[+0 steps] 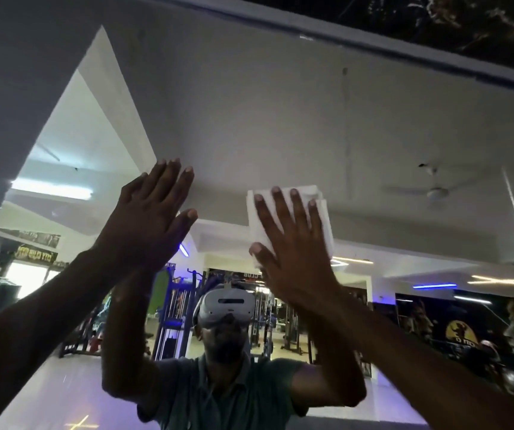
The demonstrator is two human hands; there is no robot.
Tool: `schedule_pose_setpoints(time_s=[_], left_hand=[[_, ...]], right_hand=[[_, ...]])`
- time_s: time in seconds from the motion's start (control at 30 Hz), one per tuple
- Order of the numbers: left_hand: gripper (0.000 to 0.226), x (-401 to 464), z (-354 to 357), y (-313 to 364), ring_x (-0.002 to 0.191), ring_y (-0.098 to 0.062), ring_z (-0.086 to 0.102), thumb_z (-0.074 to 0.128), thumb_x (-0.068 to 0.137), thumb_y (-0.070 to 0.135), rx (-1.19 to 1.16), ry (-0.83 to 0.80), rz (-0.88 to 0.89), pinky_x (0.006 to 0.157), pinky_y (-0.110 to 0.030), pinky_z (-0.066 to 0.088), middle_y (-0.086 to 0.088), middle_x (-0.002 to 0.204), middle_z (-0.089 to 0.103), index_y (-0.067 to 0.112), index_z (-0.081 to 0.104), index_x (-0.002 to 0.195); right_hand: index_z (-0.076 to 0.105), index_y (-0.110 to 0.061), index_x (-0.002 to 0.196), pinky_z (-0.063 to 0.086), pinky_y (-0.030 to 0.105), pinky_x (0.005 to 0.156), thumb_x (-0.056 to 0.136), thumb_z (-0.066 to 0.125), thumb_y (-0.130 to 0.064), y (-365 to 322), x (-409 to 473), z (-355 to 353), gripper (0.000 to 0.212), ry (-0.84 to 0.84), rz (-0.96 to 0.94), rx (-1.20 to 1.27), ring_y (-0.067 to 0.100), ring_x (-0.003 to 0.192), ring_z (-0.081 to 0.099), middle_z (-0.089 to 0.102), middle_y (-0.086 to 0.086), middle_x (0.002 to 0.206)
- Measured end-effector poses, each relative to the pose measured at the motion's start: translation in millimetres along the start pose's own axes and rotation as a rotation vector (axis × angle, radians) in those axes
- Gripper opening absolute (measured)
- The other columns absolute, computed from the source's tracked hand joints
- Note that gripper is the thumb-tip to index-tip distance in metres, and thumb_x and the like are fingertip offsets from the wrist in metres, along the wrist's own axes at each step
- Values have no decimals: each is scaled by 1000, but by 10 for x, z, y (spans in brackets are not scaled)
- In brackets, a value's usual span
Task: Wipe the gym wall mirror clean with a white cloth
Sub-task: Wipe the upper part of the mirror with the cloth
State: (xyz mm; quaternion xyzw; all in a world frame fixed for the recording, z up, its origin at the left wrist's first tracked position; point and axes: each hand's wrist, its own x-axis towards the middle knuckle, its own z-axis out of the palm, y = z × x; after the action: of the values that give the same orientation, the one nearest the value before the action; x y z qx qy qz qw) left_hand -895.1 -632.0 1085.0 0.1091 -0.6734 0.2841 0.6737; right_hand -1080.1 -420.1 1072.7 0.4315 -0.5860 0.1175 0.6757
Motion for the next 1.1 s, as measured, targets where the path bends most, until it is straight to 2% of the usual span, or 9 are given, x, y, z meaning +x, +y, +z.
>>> schedule_pose_setpoints(time_s=[0.07, 0.17, 0.27, 0.4, 0.6, 0.73, 0.87, 0.97, 1.1], left_hand=[[72, -29, -18, 13, 161, -32, 21, 24, 106, 52, 10, -1, 27, 121, -51, 27, -15, 172, 24, 12, 30, 165], [72, -8, -63, 31, 158, -33, 29, 30, 103, 50, 37, -13, 17, 115, -52, 33, -17, 170, 31, 11, 36, 163], [66, 206, -164, 52, 126, -37, 53, 38, 88, 47, 124, -42, -4, 90, -48, 39, -18, 143, 56, 9, 57, 139], [52, 653, -227, -44, 102, -40, 56, 37, 89, 36, 142, 36, -11, 79, -50, 42, -20, 118, 61, 5, 59, 125], [68, 1039, 98, -215, 142, -44, 49, 26, 104, 40, 87, 123, -30, 100, -56, 37, -30, 154, 48, -6, 46, 150], [68, 1015, 225, -261, 144, -43, 48, 24, 105, 41, 91, 193, -7, 104, -52, 30, -30, 155, 47, -5, 48, 151], [68, 1015, 248, -258, 144, -42, 48, 25, 105, 40, 105, 200, 1, 102, -51, 30, -30, 155, 47, -5, 48, 151], [67, 1011, 272, -265, 145, -41, 47, 24, 106, 40, 108, 220, -15, 103, -51, 30, -30, 156, 47, -4, 48, 152], [68, 1007, 288, -268, 147, -40, 45, 22, 107, 41, 126, 230, -12, 104, -50, 31, -28, 157, 46, -3, 46, 153]], right_hand=[[4, -30, 170, -4, 54, 131, 104, 31, -52, 474, 82, -66, 75, -25, -88, -53, 30, 164, 0, 0, 3, 178], [29, -20, 167, 24, 63, 123, 97, 30, -52, 1389, 344, -146, 77, 40, 152, -87, 41, 155, 32, 32, 13, 171], [26, -24, 167, 17, 59, 126, 99, 17, -60, 1758, 603, -179, 78, 78, 491, -66, 39, 157, 28, 30, 11, 172], [16, -27, 169, 4, 59, 129, 110, 36, -51, 1226, 1190, -175, 67, 79, 694, 5, 36, 162, 11, 15, 8, 176], [18, -33, 168, 2, 56, 128, 90, 1, -61, -118, 1850, -24, 85, 75, 174, -68, 35, 162, 13, 17, 3, 176], [42, -15, 160, 29, 59, 119, 96, 23, -48, 458, 1903, -82, 75, 51, -139, -167, 39, 150, 43, 42, 14, 166], [34, -8, 163, 36, 63, 113, 94, 6, -53, 2011, 1759, -198, 87, -7, 353, -265, 46, 144, 42, 40, 26, 161], [25, -24, 166, 21, 63, 123, 108, 26, -55, 2193, 1473, -319, 65, 68, 806, -53, 41, 152, 30, 31, 18, 166], [21, -30, 167, 22, 63, 122, 103, 21, -64, 1328, 2007, -186, 73, 77, 626, -81, 38, 150, 30, 32, 12, 165]])
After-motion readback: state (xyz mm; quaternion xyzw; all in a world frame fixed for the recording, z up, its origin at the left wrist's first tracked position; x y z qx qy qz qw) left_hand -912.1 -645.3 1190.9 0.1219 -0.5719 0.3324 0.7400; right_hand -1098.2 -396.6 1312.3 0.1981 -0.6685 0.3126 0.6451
